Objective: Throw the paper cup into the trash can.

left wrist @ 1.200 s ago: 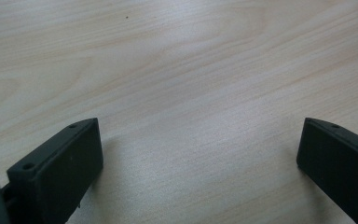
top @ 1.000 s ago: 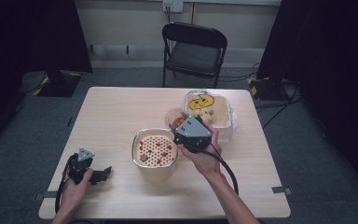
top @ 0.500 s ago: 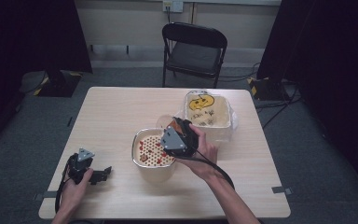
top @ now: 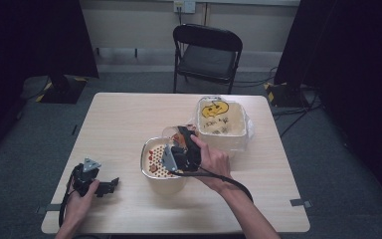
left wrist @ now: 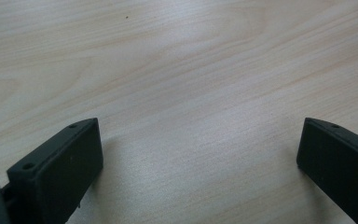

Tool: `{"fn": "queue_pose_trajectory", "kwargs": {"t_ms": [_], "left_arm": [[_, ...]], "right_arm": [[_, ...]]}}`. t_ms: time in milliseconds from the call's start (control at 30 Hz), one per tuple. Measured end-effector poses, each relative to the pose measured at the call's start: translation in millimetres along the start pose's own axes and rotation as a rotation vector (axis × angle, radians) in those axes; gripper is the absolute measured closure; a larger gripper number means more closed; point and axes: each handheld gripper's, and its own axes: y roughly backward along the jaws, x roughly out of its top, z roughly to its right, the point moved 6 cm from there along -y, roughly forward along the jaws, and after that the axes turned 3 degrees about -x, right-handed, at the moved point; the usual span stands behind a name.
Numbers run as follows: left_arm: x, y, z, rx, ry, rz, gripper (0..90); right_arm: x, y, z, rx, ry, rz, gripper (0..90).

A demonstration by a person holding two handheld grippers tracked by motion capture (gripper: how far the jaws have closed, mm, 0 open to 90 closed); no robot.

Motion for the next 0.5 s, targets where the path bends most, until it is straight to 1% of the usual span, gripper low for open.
{"fn": "queue_pose_trajectory", "kwargs": {"t_ms": [33, 67, 100, 133, 200, 233, 267, 300, 333, 400, 500], "left_arm": [[0.0, 0.0, 0.0, 0.0, 0.0, 0.0, 0.0], [0.0, -0.1, 0.1, -0.001, 0.001, 0.0, 0.0], [0.0, -0.1, 0.1, -0.001, 0.001, 0.0, 0.0], [0.0, 0.0, 0.0, 0.0, 0.0, 0.0, 0.0], [0.0, 0.0, 0.0, -0.001, 0.0, 0.0, 0.0], [-0.1, 0.2, -0.5, 0.001, -0.006, -0.003, 0.0], [0.0, -0.1, 0.0, -0.001, 0.0, 0.0, 0.0], [-0.1, 0.2, -0.5, 0.001, -0.006, -0.003, 0.0], [0.0, -0.1, 0.0, -0.001, 0.001, 0.0, 0.0], [-0.1, 0.2, -0.4, 0.002, -0.005, -0.003, 0.0], [0.0, 0.0, 0.0, 0.0, 0.0, 0.0, 0.0]], "right_arm": [[0.0, 0.0, 0.0, 0.0, 0.0, 0.0, 50.2], [1.0, -0.8, -0.7, -0.019, 0.06, 0.0, 50.2], [1.0, -0.7, -2.1, -0.019, 0.07, -0.008, 50.3], [2.0, -1.4, -2.4, -0.032, 0.108, -0.007, 50.3], [2.9, -1.7, -3.1, -0.044, 0.149, -0.012, 50.4], [2.9, -1.7, -3.1, -0.044, 0.149, -0.012, 50.4], [4.3, -1.3, -5.3, -0.047, 0.19, -0.02, 50.4], [4.7, -1.5, -6.1, -0.057, 0.22, -0.027, 50.4], [5.2, -1.7, -6.6, -0.061, 0.236, -0.028, 50.5], [5.9, -2.6, -7.4, -0.075, 0.281, -0.036, 50.6], [6.1, -2.8, -7.7, -0.079, 0.295, -0.044, 50.8]]}}
